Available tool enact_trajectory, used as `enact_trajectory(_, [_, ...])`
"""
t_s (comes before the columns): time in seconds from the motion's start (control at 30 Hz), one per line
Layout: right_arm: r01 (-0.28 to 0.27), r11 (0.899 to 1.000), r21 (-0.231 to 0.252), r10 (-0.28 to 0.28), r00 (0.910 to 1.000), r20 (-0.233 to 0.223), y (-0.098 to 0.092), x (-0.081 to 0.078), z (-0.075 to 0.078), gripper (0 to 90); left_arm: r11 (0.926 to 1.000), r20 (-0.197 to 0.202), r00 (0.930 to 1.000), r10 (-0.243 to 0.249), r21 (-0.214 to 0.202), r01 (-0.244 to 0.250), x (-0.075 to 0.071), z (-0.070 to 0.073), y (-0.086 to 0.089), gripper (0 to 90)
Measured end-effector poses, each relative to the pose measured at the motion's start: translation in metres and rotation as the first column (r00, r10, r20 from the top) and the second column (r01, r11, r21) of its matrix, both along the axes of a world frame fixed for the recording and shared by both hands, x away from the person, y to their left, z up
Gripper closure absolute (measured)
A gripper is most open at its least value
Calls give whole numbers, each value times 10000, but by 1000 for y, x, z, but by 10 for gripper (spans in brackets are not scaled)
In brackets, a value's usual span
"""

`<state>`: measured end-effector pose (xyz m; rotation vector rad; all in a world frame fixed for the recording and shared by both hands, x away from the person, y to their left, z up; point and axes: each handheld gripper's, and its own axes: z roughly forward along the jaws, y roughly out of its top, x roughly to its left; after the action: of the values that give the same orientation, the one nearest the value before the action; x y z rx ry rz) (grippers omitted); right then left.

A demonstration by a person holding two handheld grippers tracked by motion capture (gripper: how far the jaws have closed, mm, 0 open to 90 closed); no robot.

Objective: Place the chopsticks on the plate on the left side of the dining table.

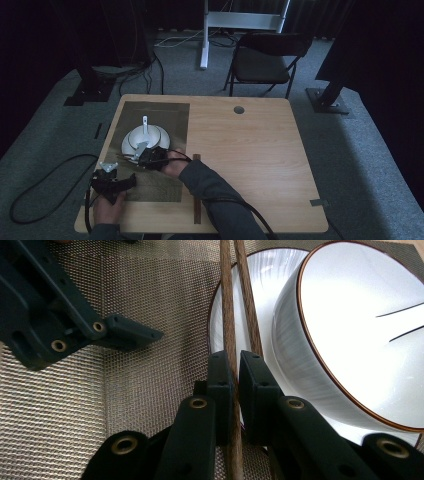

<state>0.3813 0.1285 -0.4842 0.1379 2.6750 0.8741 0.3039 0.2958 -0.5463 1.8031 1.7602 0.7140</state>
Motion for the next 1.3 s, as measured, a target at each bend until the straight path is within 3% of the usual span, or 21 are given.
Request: enact_trajectory(1.3, [105, 9994, -334, -104, 9999, 41, 11, 4, -4, 838, 10000, -5, 10000, -3, -1, 3, 0, 0, 0, 2])
